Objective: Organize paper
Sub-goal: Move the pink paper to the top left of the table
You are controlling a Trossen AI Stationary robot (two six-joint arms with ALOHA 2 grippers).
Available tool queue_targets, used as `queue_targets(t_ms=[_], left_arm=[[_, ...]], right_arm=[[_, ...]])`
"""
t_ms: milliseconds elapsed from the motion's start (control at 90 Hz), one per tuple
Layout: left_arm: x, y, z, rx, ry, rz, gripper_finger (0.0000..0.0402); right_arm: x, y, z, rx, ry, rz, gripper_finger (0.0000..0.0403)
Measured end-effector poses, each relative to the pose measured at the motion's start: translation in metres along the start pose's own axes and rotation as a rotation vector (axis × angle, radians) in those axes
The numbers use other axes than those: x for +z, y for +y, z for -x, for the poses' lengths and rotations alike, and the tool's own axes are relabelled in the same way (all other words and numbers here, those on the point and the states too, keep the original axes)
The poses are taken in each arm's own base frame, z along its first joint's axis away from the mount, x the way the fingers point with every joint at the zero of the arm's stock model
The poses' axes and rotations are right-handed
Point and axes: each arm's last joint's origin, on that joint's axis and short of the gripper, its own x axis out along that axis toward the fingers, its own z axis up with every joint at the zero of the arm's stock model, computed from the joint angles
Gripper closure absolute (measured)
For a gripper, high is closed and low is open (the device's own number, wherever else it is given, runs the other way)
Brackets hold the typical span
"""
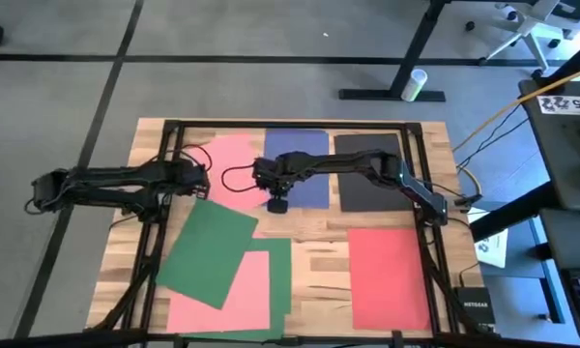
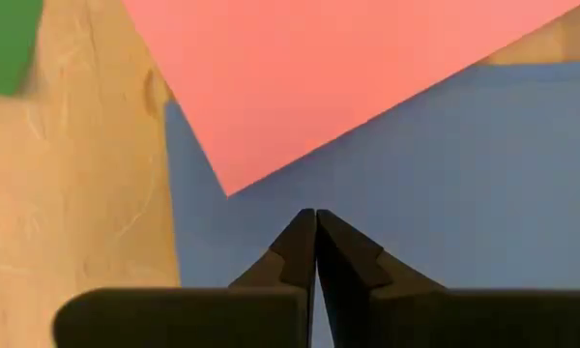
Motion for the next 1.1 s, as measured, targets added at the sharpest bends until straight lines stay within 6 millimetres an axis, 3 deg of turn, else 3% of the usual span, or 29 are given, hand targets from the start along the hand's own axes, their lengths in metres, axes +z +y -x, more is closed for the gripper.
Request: queue_targets(t_ms=[378,856,1100], left_arm=[[0.018,-0.006,-0.016,-0.012,-0.007,0.088,0.0401],[0.016,-0.006,-0.024,0.084,0.027,0.134,0.0401],[0.018,-0.006,-0.039,0.004,-0.014,0.178,0.0401]], right_arm=[[0.001,0.000,-0.004,0.010,-0.008,-0.002,0.0403],[-0.001,0.000,-0.003,0.002,0.013,-0.001,0.0403],[-0.003,0.001,-0.015,0.026,0.024,-0.004,0.0403]])
